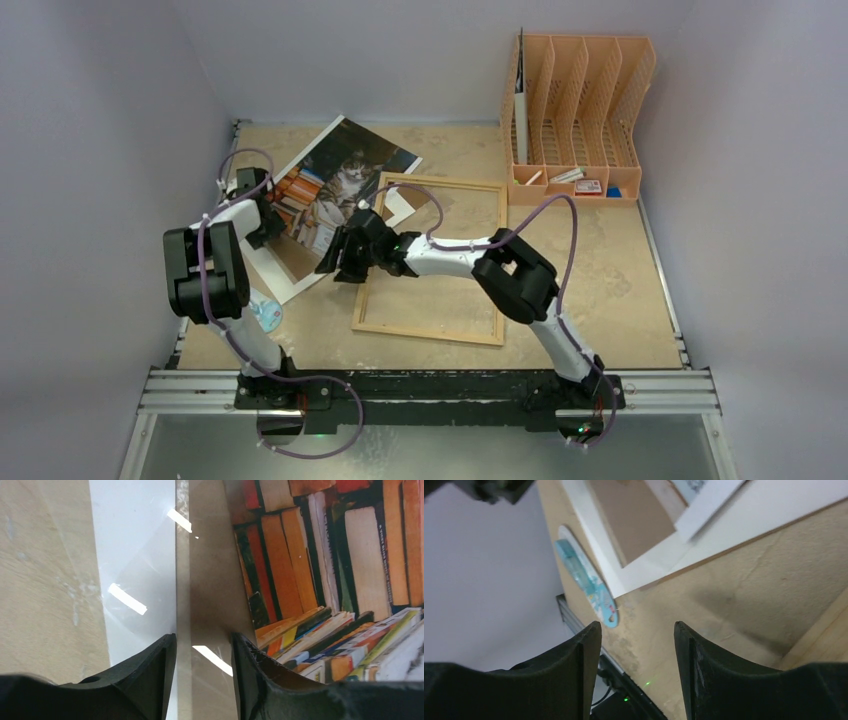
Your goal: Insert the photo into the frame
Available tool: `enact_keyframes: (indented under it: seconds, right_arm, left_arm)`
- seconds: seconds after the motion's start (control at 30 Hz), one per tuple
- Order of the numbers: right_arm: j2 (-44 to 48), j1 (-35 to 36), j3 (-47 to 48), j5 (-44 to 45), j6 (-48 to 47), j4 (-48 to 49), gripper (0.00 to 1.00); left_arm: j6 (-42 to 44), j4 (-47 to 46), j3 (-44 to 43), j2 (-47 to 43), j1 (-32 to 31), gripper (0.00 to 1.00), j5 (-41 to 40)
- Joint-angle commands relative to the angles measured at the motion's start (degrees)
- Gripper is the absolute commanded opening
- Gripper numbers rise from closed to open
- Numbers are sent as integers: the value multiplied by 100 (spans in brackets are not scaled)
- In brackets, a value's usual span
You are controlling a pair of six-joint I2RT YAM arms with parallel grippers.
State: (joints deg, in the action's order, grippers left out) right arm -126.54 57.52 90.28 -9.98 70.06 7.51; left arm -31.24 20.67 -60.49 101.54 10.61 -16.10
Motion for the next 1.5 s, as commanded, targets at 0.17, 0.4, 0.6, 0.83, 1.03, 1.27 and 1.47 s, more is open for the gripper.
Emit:
enact_keyframes:
  seconds: [0.17, 0.4, 0.6, 0.83, 1.03, 1.27, 1.47]
  right_arm:
    - [-337, 99, 214, 307, 125, -30, 59]
    - [-670, 203, 589, 502, 273, -419, 58]
    - [-951, 338, 1081, 817, 241, -963, 58]
    - [-1011, 426, 888, 460, 350, -247, 58]
    - [-1146, 462, 1068, 679, 511, -62, 60]
    - [-1130, 445, 878, 493, 892, 470, 60]
    - [-930, 347, 292, 358, 1208, 1916, 60]
  left_arm:
    - [-320, 525, 310, 94, 37, 40, 352]
    - [-385, 871, 526, 109, 37, 32, 665]
    - [-389, 972, 750, 95, 37, 27, 862]
    - [-268, 1050, 828, 176, 37, 20, 1007]
    - [-139, 1127, 793, 486, 46, 18, 1115]
    - [-79, 1121, 865, 725, 57, 17, 1153]
    - [-76, 1135, 906, 793, 81, 17, 1203]
